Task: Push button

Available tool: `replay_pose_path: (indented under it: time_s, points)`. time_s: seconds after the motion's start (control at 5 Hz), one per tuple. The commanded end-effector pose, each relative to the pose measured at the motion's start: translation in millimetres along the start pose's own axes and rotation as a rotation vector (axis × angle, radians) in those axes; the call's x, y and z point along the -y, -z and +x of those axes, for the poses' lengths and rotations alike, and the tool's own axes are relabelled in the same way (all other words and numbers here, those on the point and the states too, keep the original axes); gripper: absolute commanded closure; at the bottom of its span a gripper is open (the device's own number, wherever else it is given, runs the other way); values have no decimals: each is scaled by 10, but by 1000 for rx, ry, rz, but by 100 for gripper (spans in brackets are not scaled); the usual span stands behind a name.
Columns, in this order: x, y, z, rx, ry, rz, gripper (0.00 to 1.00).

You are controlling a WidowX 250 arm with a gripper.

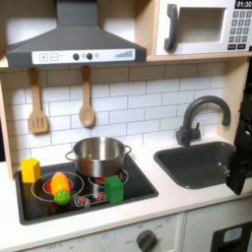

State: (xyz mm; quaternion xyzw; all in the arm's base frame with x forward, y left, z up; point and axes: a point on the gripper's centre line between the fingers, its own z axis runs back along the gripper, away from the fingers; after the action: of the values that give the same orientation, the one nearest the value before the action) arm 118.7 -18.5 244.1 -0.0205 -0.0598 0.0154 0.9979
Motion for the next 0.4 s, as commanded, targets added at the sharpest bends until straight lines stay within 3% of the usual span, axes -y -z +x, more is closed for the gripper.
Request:
replay_pose_path:
  time_s: [0.0, 0.2]
  points:
    - [-2, 0, 0, 0, -2, 0, 0]
    - [-57, 11, 51, 7, -11, 19, 0]
